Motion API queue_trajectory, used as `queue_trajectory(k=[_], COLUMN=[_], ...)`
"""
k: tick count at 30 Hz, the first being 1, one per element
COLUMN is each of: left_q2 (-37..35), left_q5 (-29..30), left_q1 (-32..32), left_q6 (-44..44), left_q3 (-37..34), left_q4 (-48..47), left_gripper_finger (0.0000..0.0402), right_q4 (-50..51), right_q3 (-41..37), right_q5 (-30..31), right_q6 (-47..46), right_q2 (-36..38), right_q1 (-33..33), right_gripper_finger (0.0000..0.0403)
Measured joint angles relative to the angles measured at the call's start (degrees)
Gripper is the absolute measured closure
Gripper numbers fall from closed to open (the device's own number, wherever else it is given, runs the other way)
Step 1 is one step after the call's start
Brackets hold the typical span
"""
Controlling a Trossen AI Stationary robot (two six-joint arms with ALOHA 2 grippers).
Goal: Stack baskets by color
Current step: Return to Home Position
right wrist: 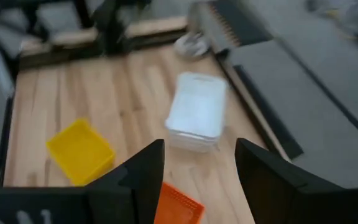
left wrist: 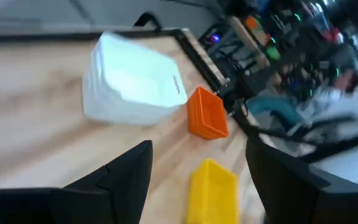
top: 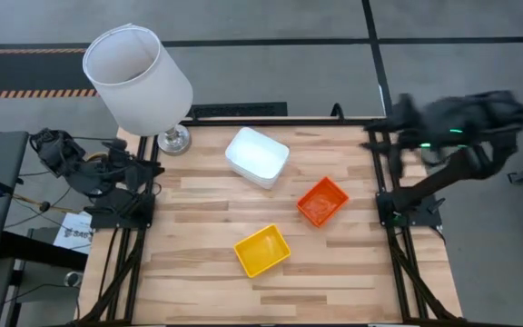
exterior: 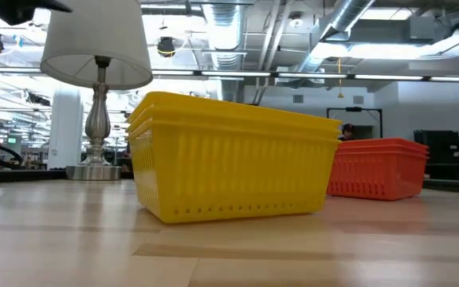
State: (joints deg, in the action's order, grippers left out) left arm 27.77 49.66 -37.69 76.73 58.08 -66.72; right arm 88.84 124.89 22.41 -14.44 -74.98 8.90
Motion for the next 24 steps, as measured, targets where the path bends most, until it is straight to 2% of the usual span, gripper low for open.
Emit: queue_trajectory(k=[3,7,11,14,19,24], left_q2=[-1.8,-4.5,-8.6,-12.6,-20.6,-27.7], left_q5=[0.9,2.1,1.5,-1.7,-15.4,-39.0], left_q1=[0.0,0.0,0.0,0.0,0.0,0.0], left_q6=[-10.7,-22.5,-31.2,-36.6,-47.6,-64.6], left_q3=[0.0,-0.3,-2.4,-5.1,-12.2,-21.0], left_q4=[3.7,9.5,14.3,17.6,29.6,48.7], left_gripper_finger=[0.0155,0.0155,0.0155,0.0155,0.0155,0.0155], right_q4=[0.9,-3.3,-16.5,-27.1,-43.1,-64.0], right_q3=[-4.8,-19.9,-39.1,-51.2,-66.0,-79.0], right_q5=[9.8,18.3,27.0,32.1,36.7,36.9], right_q6=[-8.4,-14.9,-15.5,-14.7,-12.1,-0.8], right_q2=[6.5,16.1,24.9,30.5,40.5,48.4], right_q1=[6.6,15.9,23.3,27.7,34.3,39.3], right_gripper_finger=[0.0184,0.0184,0.0184,0.0184,0.0184,0.0184])
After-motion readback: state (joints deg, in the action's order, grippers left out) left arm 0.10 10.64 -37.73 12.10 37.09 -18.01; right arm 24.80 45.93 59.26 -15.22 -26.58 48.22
